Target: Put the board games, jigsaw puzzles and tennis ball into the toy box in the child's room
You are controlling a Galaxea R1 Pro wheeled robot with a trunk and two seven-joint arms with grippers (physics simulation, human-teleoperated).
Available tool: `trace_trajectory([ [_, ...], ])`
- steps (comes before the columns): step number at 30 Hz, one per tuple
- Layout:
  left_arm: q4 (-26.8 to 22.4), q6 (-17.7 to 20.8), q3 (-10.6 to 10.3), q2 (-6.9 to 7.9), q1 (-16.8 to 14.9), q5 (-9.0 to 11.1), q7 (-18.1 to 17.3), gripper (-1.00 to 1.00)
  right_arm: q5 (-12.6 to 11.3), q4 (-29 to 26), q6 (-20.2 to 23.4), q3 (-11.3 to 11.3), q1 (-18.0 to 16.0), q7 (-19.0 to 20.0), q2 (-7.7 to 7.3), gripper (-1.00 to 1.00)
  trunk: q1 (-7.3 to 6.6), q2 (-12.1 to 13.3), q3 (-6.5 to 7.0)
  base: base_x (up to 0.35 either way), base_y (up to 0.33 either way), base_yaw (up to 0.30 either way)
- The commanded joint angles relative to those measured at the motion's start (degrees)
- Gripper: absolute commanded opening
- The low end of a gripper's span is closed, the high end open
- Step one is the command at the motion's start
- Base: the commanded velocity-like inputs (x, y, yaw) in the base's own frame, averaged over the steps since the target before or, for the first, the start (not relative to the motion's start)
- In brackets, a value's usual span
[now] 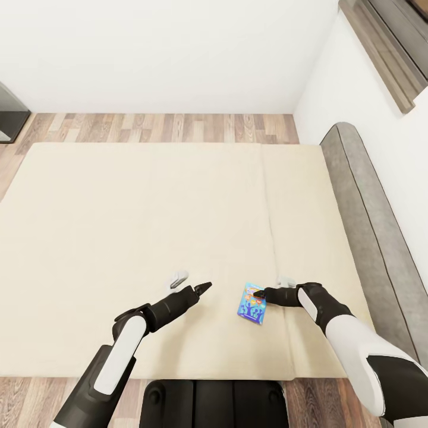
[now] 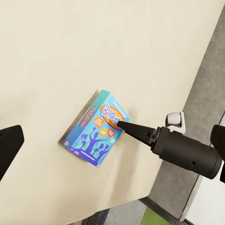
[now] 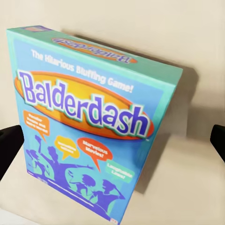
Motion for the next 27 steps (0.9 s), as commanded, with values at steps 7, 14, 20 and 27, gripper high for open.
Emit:
trace_trajectory([
  [7,-0.03,0.18,-0.03,-0.01,-0.02,0.61,0.55,1.00,-0.50,-0.05,0.47,-0.21,-0.01,-0.01,0.01,1.00,0.03,-0.09,-0.06,0.000,0.001,0.000],
  [14,0.10,0.18,-0.03,-0.03,-0.02,0.61,0.49,1.00,-0.50,-0.09,0.44,-0.20,-0.01,0.01,0.01,1.00,0.03,-0.09,-0.06,0.000,0.057,0.000],
  [20,0.16,0.18,-0.04,-0.02,-0.02,0.61,0.51,1.00,-0.50,-0.08,0.43,-0.19,-0.01,0.02,0.01,1.00,0.03,-0.09,-0.06,0.000,0.175,0.000],
  [27,0.18,0.13,-0.04,-0.01,-0.02,0.61,0.54,1.00,-0.50,-0.09,0.43,-0.19,-0.01,0.02,0.01,1.00,0.03,-0.09,-0.06,0.000,0.118,0.000],
])
